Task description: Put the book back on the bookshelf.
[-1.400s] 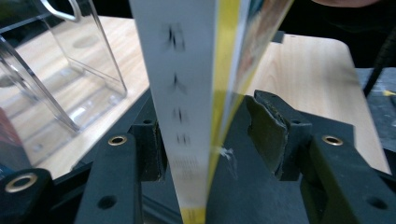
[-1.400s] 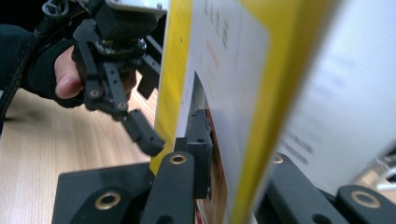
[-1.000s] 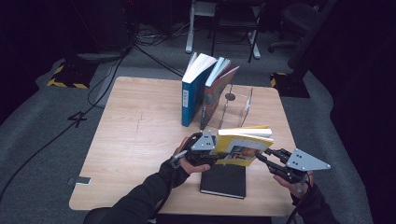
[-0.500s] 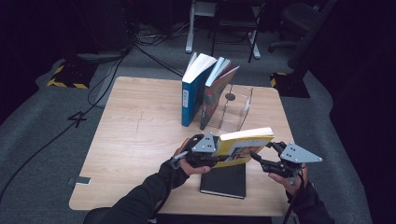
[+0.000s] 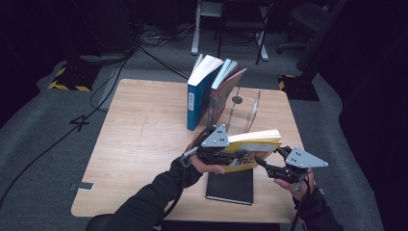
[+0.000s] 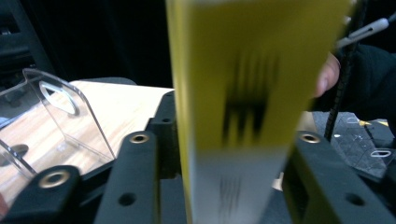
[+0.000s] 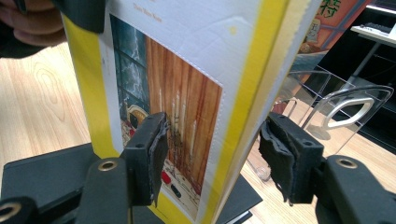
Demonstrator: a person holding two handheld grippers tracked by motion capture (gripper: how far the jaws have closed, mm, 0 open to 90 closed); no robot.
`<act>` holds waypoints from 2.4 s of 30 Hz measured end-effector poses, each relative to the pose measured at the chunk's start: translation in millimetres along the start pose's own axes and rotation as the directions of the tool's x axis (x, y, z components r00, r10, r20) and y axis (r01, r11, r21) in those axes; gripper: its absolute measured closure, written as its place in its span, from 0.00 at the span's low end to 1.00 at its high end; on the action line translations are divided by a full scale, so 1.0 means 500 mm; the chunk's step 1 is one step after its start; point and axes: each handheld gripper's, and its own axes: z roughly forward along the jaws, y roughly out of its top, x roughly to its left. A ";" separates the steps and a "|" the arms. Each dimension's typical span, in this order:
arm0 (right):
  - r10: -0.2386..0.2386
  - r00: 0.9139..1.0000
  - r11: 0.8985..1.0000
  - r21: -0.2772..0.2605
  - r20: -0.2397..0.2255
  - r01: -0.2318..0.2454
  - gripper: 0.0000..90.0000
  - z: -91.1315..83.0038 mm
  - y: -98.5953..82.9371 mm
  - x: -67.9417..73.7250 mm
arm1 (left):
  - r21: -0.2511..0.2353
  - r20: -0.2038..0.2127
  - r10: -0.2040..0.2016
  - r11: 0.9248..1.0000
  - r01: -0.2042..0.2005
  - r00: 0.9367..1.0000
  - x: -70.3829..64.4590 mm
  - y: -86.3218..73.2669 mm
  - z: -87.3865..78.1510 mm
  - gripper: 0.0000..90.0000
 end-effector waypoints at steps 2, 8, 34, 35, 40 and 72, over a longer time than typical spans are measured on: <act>0.004 1.000 1.000 0.005 -0.001 -0.004 0.47 -0.003 -0.001 -0.002 | 0.012 -0.001 0.015 1.000 -0.015 1.000 0.000 0.011 0.003 0.67; 0.013 1.000 1.000 0.019 0.002 -0.013 0.47 -0.014 -0.012 -0.010 | 0.036 -0.004 0.018 0.999 -0.018 1.000 0.002 0.032 0.015 0.71; 0.064 0.998 0.992 0.106 -0.017 -0.062 0.45 -0.027 -0.055 -0.035 | 0.085 -0.053 0.016 0.996 -0.012 0.998 0.014 0.054 0.023 0.83; 0.068 0.997 0.992 0.108 -0.019 -0.066 0.45 -0.028 -0.057 -0.035 | 0.086 -0.060 0.022 0.996 -0.017 0.998 0.014 0.055 0.023 0.83; 0.077 0.997 0.990 0.116 -0.021 -0.074 0.45 -0.030 -0.063 -0.038 | 0.065 -0.114 0.023 0.998 -0.016 0.993 0.022 0.062 0.013 0.83; 0.088 0.996 0.983 0.162 -0.026 -0.083 0.45 -0.011 -0.084 -0.035 | -0.044 -0.521 -0.091 0.996 0.080 0.849 0.155 0.100 -0.071 0.83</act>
